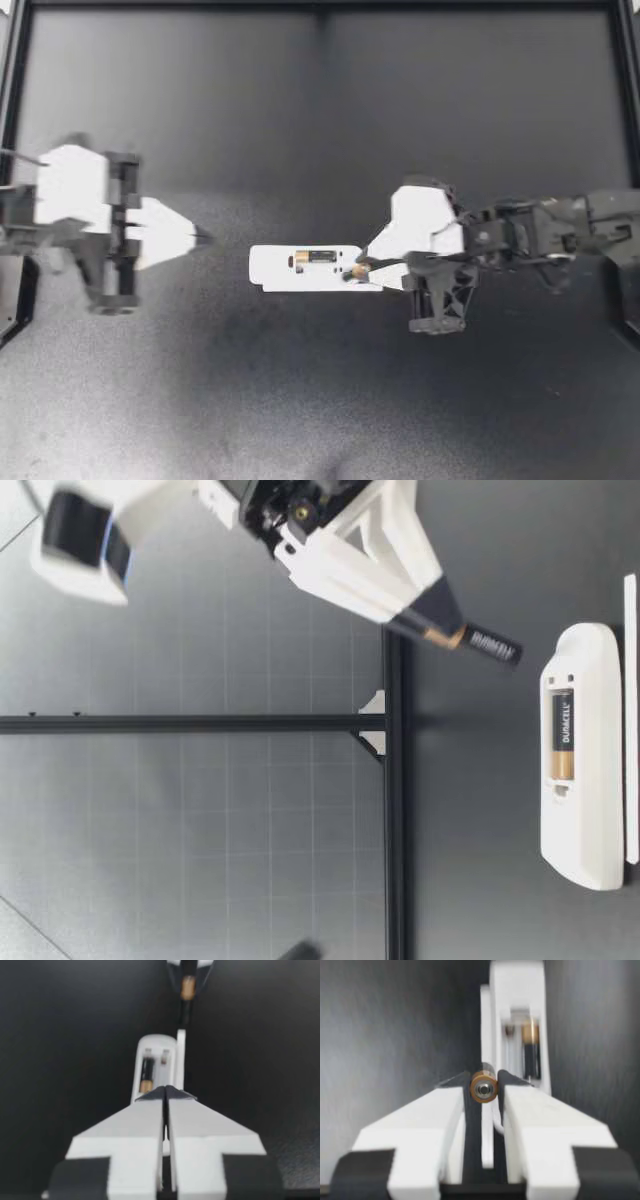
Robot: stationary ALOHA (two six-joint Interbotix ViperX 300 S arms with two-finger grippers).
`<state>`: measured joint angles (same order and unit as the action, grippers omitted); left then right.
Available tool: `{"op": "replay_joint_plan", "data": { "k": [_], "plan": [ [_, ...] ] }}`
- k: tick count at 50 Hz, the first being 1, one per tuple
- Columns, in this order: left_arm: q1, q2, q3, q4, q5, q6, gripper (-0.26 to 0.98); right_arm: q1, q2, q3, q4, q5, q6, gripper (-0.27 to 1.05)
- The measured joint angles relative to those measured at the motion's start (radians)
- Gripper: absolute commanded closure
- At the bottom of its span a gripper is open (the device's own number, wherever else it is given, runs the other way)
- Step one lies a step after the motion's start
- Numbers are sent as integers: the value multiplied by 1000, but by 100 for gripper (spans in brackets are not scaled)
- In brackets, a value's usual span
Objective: Place the battery into the slot of the remote controller.
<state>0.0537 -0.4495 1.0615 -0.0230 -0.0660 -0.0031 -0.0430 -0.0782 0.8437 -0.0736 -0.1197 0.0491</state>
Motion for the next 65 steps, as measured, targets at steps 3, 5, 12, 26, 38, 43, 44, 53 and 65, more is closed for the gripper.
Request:
{"op": "replay_joint_plan", "data": {
  "k": [3, 5, 12, 26, 38, 43, 44, 53, 65],
  "plan": [
    [3, 60, -28, 0, 18, 0, 89, -8, 5, 35, 0, -104, -6, 70],
    [6, 95, -41, 0, 32, 0, 89, -12, 8, 54, 0, -161, -5, 70],
    [14, 207, -103, 0, 91, 0, 89, -37, 37, 104, 0, -333, -9, 70],
    [17, 374, -189, 3, 126, 6, 89, -44, 161, 118, 2, -534, -11, 70],
    [18, 446, -213, 3, 117, 8, 89, -54, 242, 101, 6, -589, -9, 70],
    [17, 465, -213, 2, 101, 5, 89, -55, 265, 89, 6, -594, -11, 70],
    [18, 469, -213, 2, 98, 2, 89, -55, 272, 86, 6, -594, -11, 70],
    [18, 488, -212, 3, 95, 0, 89, -55, 295, 64, 8, -578, -11, 70],
    [18, 499, -212, 2, 95, 0, 89, -57, 307, 46, 6, -522, -11, 70]
  ]
}}
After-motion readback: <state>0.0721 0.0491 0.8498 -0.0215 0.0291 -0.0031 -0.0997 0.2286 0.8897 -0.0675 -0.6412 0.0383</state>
